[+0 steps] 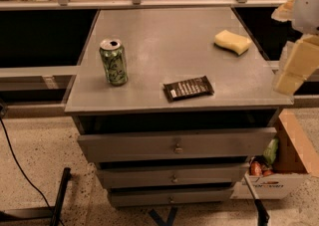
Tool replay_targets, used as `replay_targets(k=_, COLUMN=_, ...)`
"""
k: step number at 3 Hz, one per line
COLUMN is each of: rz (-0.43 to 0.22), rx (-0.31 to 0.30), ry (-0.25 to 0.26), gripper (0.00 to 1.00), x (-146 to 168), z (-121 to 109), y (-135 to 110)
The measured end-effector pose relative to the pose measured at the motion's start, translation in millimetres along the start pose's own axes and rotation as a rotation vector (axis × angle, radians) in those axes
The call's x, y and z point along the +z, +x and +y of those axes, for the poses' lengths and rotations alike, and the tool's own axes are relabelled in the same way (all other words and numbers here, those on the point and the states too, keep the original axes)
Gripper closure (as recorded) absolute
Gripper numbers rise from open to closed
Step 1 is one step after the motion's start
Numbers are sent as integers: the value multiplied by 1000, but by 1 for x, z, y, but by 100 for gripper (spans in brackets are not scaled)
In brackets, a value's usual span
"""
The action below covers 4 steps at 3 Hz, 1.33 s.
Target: Pick sponge
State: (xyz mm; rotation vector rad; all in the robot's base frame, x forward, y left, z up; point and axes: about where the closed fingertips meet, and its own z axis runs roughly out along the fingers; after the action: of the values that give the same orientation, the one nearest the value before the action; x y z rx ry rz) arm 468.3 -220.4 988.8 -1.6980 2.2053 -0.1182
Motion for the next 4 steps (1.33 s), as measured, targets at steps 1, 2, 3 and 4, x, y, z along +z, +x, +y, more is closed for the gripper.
replay_targets(k=1, rz=-41, rx=16, ry=-8, gripper=0, x=14, z=-52, y=-3)
replay_targets(k=2, rz=-106, rx=27, ry=-18, gripper=0, x=39, z=-102, y=-7)
replay_targets(k=3, rz=-260, rx=62, ry=-3, gripper=0, x=64, z=-146, y=-10)
replay_targets(k=4, rz=-394, rx=87, ry=62, gripper=0, x=84, z=-185, y=-8)
